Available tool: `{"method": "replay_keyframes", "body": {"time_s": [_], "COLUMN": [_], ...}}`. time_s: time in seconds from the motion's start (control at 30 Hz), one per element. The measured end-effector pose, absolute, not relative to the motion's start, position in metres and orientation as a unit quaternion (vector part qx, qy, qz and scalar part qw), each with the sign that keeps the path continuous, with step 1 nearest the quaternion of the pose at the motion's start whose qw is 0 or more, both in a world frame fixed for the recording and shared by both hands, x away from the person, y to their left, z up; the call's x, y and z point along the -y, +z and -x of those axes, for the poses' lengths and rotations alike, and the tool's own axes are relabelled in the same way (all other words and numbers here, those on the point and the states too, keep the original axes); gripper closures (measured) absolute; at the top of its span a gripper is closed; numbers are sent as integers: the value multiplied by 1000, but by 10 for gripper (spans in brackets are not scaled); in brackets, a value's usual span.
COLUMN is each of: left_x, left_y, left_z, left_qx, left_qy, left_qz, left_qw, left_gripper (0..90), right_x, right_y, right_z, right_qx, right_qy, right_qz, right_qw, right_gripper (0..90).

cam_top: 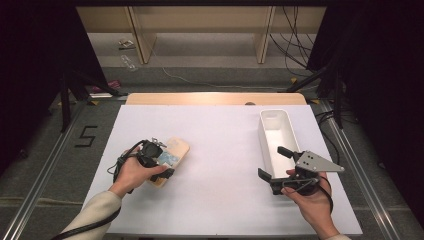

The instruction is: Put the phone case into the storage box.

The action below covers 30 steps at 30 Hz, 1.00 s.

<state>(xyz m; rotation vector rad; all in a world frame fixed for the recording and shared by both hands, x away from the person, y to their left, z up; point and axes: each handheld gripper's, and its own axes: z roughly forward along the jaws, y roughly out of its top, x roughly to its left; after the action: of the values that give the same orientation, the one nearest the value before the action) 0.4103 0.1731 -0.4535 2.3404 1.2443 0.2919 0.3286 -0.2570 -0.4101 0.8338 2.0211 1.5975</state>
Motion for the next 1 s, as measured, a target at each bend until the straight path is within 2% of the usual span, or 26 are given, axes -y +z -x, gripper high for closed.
{"method": "replay_keyframes", "body": {"time_s": [1.0], "left_x": [-169], "left_y": [-442], "left_z": [-393], "left_qx": [-424], "left_qy": [152], "left_qz": [-837], "left_qw": [311], "left_gripper": [111], "right_x": [251], "right_y": [-408], "right_z": [-331], "right_qx": [-724], "right_qy": [581], "right_qz": [-306], "right_qw": [212], "right_gripper": [26]}}
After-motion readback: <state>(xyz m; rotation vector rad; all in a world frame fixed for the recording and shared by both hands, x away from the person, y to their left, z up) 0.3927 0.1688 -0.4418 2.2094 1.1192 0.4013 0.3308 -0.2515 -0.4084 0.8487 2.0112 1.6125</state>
